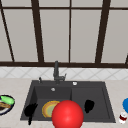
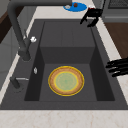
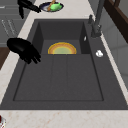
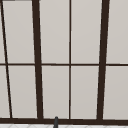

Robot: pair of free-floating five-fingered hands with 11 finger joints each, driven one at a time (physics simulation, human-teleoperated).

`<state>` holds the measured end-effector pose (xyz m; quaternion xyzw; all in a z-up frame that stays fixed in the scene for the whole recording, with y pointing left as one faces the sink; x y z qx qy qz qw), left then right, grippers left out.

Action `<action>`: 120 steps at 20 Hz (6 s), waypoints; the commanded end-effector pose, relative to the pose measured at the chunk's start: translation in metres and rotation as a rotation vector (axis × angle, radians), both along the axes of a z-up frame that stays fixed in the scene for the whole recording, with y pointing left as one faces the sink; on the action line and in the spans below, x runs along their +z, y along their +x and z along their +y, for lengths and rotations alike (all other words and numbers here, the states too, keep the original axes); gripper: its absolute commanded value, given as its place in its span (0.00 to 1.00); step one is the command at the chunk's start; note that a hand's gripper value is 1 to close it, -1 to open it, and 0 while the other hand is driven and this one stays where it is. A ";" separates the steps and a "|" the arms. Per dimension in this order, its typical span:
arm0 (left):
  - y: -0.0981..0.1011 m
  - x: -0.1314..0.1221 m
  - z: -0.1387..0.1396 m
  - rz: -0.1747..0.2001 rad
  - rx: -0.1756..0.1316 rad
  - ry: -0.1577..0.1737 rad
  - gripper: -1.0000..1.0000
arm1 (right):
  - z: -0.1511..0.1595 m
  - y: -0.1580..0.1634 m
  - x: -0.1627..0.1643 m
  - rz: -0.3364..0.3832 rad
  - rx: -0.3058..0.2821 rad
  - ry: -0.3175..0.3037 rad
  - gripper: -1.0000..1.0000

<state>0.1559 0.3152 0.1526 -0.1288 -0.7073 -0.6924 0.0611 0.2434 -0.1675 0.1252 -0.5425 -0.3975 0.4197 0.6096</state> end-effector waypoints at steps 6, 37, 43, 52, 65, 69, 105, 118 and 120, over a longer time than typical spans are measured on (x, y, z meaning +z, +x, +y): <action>-0.027 -0.002 -0.037 -0.010 0.030 0.019 0.00 | 0.000 0.000 0.000 0.000 0.000 0.000 0.50; -0.024 -0.003 -0.038 -0.046 0.012 -0.008 0.50 | -0.085 0.001 0.039 0.299 0.025 0.054 0.00; -0.024 -0.003 -0.038 -0.047 0.013 -0.009 0.50 | -0.087 -0.001 0.037 0.277 0.024 0.034 0.00; -0.024 -0.003 -0.038 -0.048 0.013 -0.009 0.50 | -0.127 -0.005 0.069 0.309 0.034 0.140 0.00; -0.024 -0.003 -0.038 -0.048 0.014 -0.009 0.50 | -0.196 -0.036 0.105 0.327 0.057 0.195 0.00; -0.024 -0.003 -0.038 -0.049 0.014 -0.009 0.50 | -0.215 -0.058 0.111 0.351 0.057 0.203 0.00; -0.024 -0.003 -0.038 -0.049 0.014 -0.010 0.50 | -0.320 -0.029 0.031 0.452 0.144 0.193 0.00; -0.024 -0.003 -0.038 -0.049 0.014 -0.010 0.50 | -0.330 -0.009 0.004 0.660 0.140 0.231 0.00; -0.024 -0.003 -0.038 -0.049 0.014 -0.010 0.50 | -0.331 -0.008 0.004 0.688 0.152 0.244 0.00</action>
